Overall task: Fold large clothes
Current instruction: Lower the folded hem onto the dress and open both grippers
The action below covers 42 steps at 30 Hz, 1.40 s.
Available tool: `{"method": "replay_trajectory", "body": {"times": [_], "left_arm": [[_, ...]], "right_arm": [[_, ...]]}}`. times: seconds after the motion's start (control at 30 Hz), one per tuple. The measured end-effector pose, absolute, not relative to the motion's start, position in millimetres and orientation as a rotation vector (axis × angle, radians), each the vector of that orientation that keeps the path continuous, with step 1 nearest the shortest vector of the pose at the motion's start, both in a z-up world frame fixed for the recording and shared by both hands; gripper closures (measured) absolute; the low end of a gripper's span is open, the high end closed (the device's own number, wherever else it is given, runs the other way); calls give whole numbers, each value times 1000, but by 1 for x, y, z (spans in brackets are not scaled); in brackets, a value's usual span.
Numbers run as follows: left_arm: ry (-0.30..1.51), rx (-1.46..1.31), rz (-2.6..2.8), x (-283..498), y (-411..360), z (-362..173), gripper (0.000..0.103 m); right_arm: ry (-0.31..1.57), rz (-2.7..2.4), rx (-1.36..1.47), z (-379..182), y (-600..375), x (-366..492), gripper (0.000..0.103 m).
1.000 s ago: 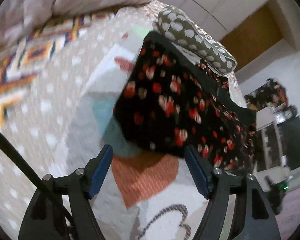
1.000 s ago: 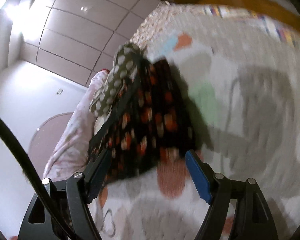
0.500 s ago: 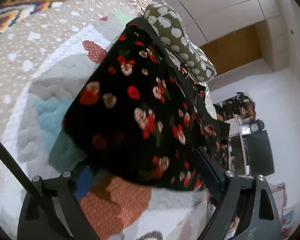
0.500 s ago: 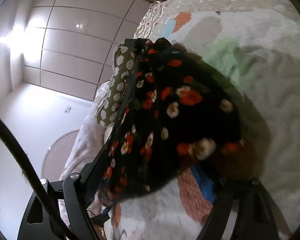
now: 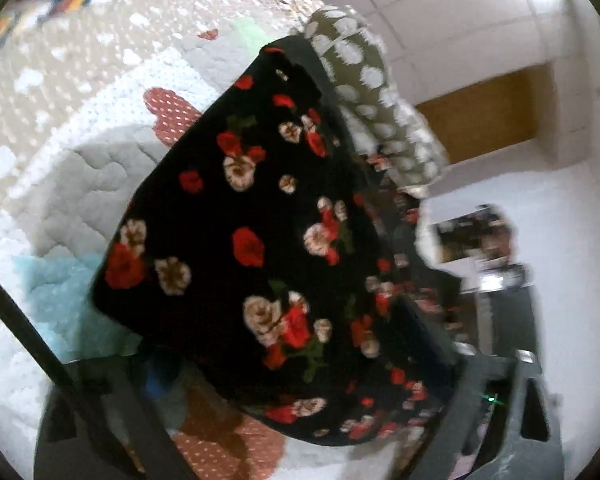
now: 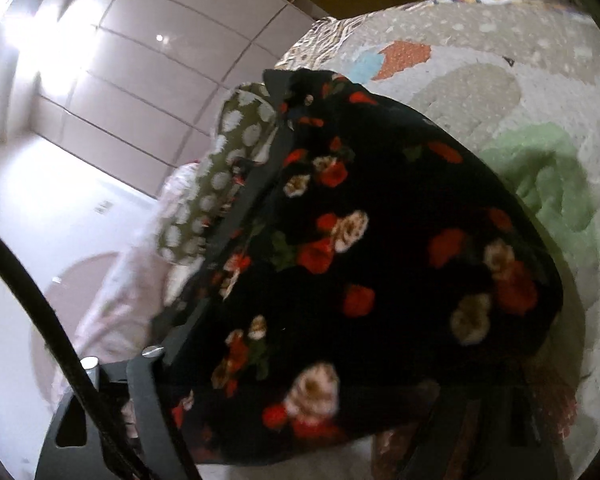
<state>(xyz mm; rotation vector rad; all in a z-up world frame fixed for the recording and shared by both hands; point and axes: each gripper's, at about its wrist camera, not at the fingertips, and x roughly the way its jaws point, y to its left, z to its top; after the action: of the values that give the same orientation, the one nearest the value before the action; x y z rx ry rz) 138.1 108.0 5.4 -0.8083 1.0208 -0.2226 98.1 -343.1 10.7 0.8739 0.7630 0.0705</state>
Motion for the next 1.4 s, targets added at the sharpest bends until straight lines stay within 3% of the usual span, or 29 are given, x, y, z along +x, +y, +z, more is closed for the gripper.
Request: {"method": "replay_trajectory", "body": {"times": [0.03, 0.07, 0.17, 0.27, 0.57, 0.8, 0.97, 1.0, 1.07, 1.13, 1.4], "left_arm": [[1046, -746, -190, 139, 103, 8, 58], [1068, -692, -173, 141, 98, 11, 67], [1078, -650, -157, 135, 93, 27, 79], [1069, -625, -135, 126, 91, 44, 86], [1086, -609, -147, 87, 92, 69, 87], [1103, -536, -154, 17, 84, 63, 83], [1074, -502, -135, -12, 90, 70, 77], [1053, -501, -136, -20, 95, 77, 74], [1003, -494, -125, -37, 107, 91, 52], [940, -471, -59, -56, 125, 104, 40], [909, -441, 126, -109, 180, 96, 36]], "right_arm": [[775, 44, 869, 8, -342, 102, 62], [782, 36, 890, 4, -347, 102, 68], [807, 74, 985, 1, -354, 106, 77], [800, 98, 979, 16, -354, 99, 80], [795, 185, 1055, 35, -363, 51, 81], [819, 214, 1042, 29, -371, -17, 81], [860, 176, 1036, 8, -384, -36, 66], [856, 167, 1030, 9, -389, -41, 64], [845, 157, 999, 17, -393, -47, 63], [843, 137, 943, 26, -398, -56, 61], [810, 46, 734, 78, -391, -96, 56]]}}
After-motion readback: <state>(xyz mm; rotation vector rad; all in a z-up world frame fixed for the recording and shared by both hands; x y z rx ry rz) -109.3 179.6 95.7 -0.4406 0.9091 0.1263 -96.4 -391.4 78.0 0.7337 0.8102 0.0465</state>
